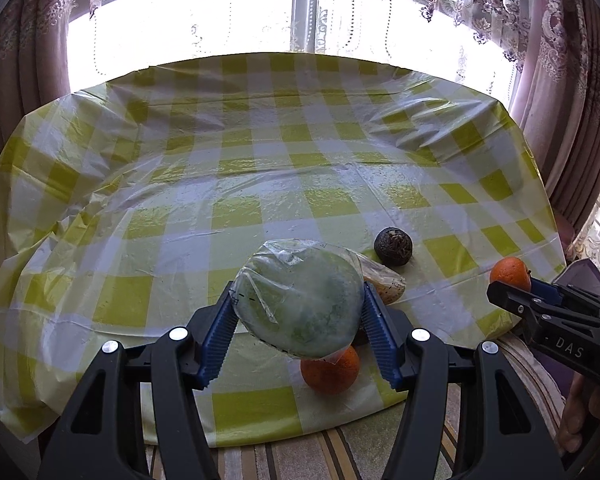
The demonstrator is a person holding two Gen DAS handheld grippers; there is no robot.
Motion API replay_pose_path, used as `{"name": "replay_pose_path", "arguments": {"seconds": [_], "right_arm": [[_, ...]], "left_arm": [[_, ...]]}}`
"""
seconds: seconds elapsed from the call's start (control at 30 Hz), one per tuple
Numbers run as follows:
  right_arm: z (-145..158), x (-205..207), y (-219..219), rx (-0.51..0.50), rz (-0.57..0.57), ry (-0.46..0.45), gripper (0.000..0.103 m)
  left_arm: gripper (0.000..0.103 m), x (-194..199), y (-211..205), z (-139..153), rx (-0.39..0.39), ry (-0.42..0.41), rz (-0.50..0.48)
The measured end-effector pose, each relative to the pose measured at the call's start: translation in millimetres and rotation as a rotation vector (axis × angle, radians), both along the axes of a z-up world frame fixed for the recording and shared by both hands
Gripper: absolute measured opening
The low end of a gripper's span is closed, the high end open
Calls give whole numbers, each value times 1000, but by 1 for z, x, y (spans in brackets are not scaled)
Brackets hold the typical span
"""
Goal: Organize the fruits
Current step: 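Close the left gripper on the wrapped green cabbage while the right holds the tangerine, then carry the cabbage and tangerine over the white box with both grippers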
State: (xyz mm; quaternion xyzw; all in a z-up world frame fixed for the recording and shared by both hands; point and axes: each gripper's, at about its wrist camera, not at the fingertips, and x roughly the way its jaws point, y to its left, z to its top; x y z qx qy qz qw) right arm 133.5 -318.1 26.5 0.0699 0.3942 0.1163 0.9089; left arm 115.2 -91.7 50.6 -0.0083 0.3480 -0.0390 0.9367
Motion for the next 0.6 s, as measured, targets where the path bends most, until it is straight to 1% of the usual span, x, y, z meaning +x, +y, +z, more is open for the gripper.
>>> {"name": "replay_pose_path", "arguments": {"seconds": [0.33,0.6], "right_arm": [[11,-16,-52,44,-68,-28,45],[12,-25,-102,66,-141,-35,45]], "left_arm": [[58,-8,-59,6,48,-15,-98],[58,-14,-122,6,74,-24,-225]]}}
